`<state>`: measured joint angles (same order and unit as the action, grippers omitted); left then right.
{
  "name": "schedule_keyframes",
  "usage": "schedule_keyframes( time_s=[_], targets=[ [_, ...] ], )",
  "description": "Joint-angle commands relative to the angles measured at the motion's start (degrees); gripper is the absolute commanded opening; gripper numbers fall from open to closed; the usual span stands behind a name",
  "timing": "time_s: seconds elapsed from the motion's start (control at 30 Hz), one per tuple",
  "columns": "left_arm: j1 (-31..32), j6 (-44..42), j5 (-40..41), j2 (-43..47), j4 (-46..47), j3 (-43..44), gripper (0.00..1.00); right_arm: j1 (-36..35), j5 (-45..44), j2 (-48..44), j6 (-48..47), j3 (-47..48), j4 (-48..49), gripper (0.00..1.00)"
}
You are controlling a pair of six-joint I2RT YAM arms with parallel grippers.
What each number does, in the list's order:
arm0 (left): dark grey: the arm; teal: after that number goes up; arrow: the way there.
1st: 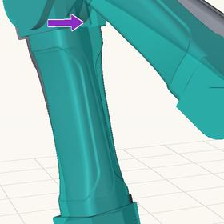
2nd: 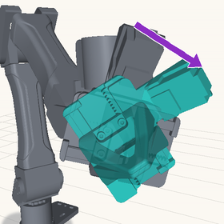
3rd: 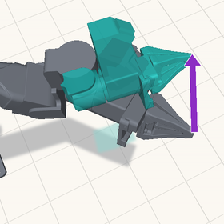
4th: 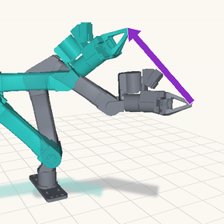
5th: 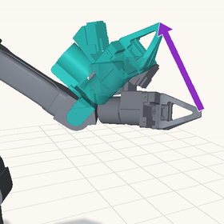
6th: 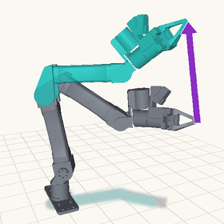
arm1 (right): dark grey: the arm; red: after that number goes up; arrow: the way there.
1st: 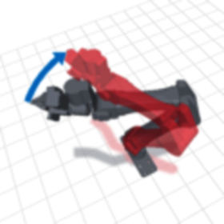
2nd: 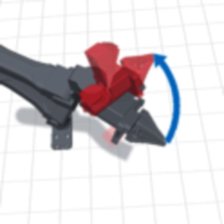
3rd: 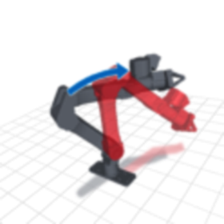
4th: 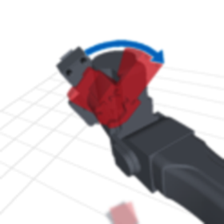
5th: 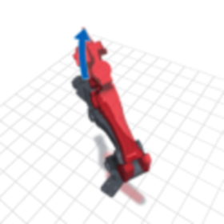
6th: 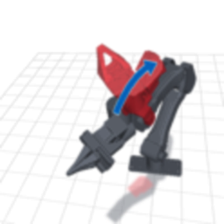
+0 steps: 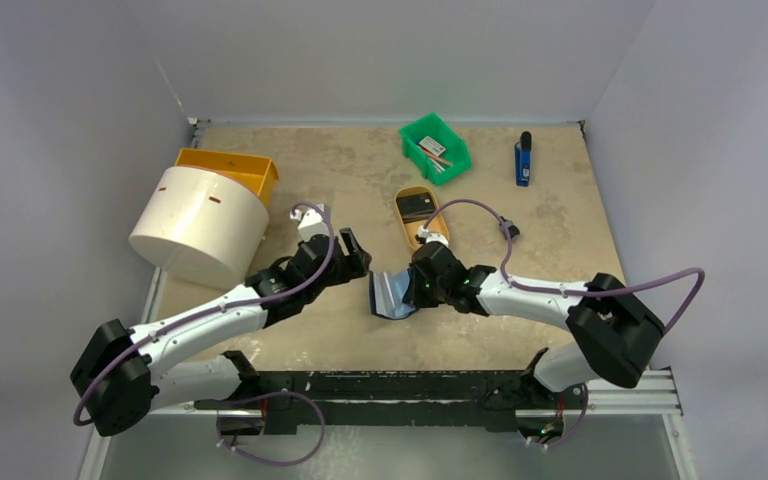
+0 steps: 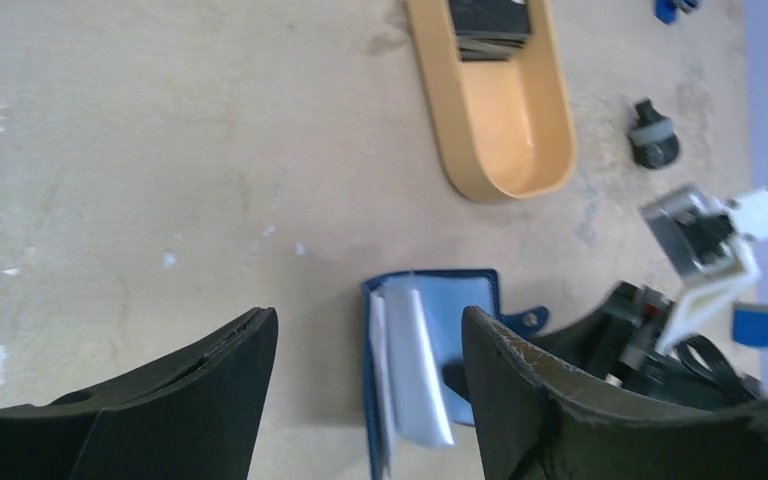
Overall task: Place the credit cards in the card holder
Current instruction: Open the card holder at the center of the board.
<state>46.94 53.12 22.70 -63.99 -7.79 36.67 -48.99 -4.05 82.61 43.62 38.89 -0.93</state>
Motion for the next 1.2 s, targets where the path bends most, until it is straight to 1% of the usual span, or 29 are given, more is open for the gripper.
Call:
schedule_keyframes(
  time_s=[0.0,0.07,0.33,0.47,0.63,0.73,0.8,0.97,1.03,1.07,1.17],
  targets=[
    [2.9,1.9,-3.6,-0.9,0.6,4.6,0.68,-0.5,-3.7,-0.5,2.1,1.6,-3.1,0.0],
    [3.9,1.5,-5.9,-2.7,2.5,5.8,0.68,-0.5,-3.8,-0.2,2.1,2.2,-3.2,0.0],
    [6.1,-1.7,-7.5,-13.2,2.7,9.1,0.67,-0.6,-3.7,0.2,1.6,3.2,-3.5,0.0],
    [6.6,-2.2,-7.8,-16.5,3.4,9.7,0.66,-0.5,-3.2,0.4,1.5,3.1,-3.0,0.0],
    [6.7,-3.4,-6.0,-19.7,1.6,10.1,0.5,-0.6,-2.7,0.5,1.4,3.0,-2.7,0.0],
    [6.7,-3.5,-5.1,-21.5,1.0,9.6,0.36,-0.5,-2.4,0.5,1.2,2.8,-2.4,0.0],
    [6.7,-3.4,-4.3,-22.5,0.2,9.4,0.24,-0.5,-2.3,0.5,1.3,2.6,-2.2,0.0],
    [6.7,-3.4,-2.1,-23.6,-0.4,8.0,0.0,-0.6,-1.7,-0.1,1.3,2.2,-2.0,0.0],
    [6.7,-3.5,-1.7,-23.8,-0.4,7.7,0.0,-0.6,-0.6,-0.9,1.4,1.5,-1.6,0.0],
    [6.7,-3.7,-1.6,-23.9,-0.3,7.5,0.0,-0.6,0.8,-1.4,1.7,1.0,-1.4,0.04],
    [6.7,-4.0,-1.4,-24.0,0.8,6.4,0.0,-0.3,1.6,-3.3,2.3,-0.4,-0.6,0.27]
  ],
)
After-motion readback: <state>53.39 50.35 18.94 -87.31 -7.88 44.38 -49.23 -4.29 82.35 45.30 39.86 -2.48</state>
